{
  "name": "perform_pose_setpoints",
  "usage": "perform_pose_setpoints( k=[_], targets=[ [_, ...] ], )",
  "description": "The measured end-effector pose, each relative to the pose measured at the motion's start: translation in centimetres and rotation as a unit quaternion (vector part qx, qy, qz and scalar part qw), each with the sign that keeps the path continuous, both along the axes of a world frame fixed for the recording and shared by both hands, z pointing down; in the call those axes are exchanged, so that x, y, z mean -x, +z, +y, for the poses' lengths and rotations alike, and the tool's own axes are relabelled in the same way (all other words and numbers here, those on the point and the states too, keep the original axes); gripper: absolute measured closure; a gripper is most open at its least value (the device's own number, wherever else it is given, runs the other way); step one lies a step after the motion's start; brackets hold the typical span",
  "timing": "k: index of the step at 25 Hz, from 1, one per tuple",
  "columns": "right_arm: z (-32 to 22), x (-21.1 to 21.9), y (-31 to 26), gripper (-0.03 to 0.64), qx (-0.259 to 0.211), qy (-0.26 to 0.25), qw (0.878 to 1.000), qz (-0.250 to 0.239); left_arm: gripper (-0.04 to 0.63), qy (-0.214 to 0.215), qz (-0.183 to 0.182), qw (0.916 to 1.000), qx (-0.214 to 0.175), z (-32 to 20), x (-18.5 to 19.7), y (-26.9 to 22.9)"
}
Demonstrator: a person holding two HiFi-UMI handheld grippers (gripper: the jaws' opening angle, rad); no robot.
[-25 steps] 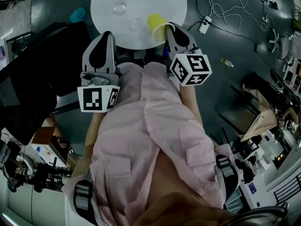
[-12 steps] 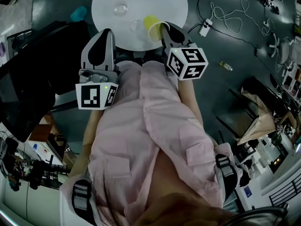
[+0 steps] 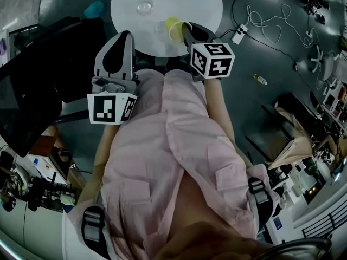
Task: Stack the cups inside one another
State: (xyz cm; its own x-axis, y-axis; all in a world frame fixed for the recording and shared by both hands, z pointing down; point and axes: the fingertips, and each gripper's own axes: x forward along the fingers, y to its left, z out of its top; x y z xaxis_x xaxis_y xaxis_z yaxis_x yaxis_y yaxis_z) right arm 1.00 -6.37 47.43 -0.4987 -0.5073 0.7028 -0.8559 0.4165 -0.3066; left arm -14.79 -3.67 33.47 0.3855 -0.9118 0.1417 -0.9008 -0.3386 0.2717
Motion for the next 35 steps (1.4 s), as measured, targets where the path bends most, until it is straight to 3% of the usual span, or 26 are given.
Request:
perform_pose_setpoints(
  k=[13,35],
  targets=[
    [0.5,0.9,3.9,0.582,0.043,-0.011,0.999,0.030,0.580,0.005,0.000,1.0000,-0.001,0.1,0.5,0.1],
    [1.2,3.5,6.9,0.581,0.061,-0.040,0.994,0.077,0.580,0.001,0.002,1.0000,-0.002,0.5,2.4,0.1]
  ],
)
